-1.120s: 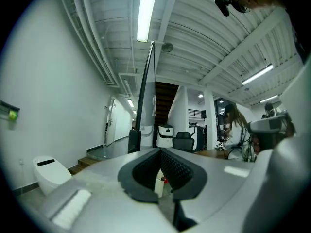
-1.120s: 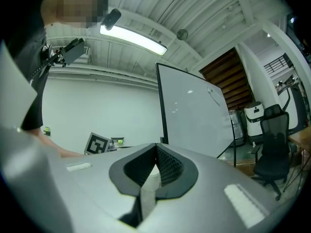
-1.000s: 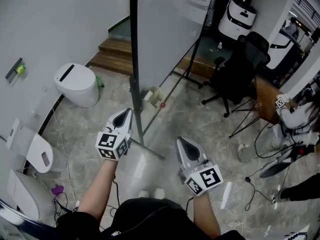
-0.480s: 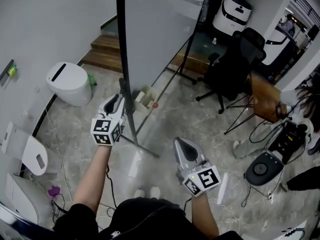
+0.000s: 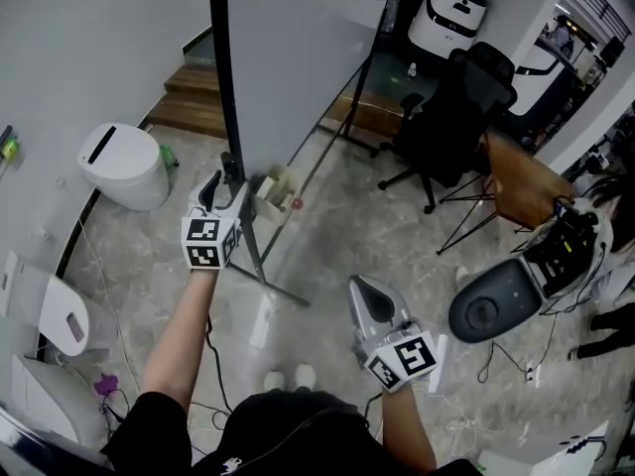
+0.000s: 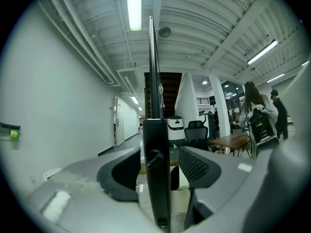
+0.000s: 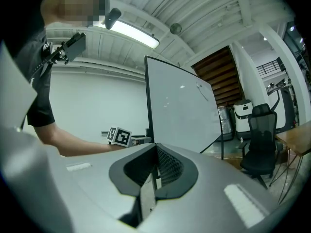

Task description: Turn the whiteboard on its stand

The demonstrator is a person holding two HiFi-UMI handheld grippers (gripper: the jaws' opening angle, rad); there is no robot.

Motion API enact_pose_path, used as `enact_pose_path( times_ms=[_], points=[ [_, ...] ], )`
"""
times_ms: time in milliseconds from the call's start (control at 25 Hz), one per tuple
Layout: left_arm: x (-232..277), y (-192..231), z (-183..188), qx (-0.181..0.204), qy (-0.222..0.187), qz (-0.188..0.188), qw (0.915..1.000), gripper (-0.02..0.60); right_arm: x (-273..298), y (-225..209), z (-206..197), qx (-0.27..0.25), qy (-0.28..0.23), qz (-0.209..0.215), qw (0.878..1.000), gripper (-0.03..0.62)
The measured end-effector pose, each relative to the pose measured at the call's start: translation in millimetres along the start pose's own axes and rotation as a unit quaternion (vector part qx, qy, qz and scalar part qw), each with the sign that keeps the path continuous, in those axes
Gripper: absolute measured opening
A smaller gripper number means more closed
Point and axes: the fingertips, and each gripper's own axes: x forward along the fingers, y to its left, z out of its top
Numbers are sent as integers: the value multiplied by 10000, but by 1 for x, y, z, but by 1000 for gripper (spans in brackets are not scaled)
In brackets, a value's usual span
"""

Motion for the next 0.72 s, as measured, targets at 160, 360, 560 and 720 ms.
enact_pose_path(
  times_ms=[160,360,560,720],
  points=[
    [10,6,-8,-27,79,6,10000,276,-6,2,-5,14,74,-102,9999,8],
    [21,10,-14,-93,153,1,9998,276,-18,-3,-10,35,142,-300,9994,8],
    [29,9,-22,-236,216,-48,9995,251,-22,-6,-10,38,152,-417,9990,8],
    [28,5,-22,-261,187,-88,9994,207,-30,-8,-11,24,159,-527,9985,9]
  ],
)
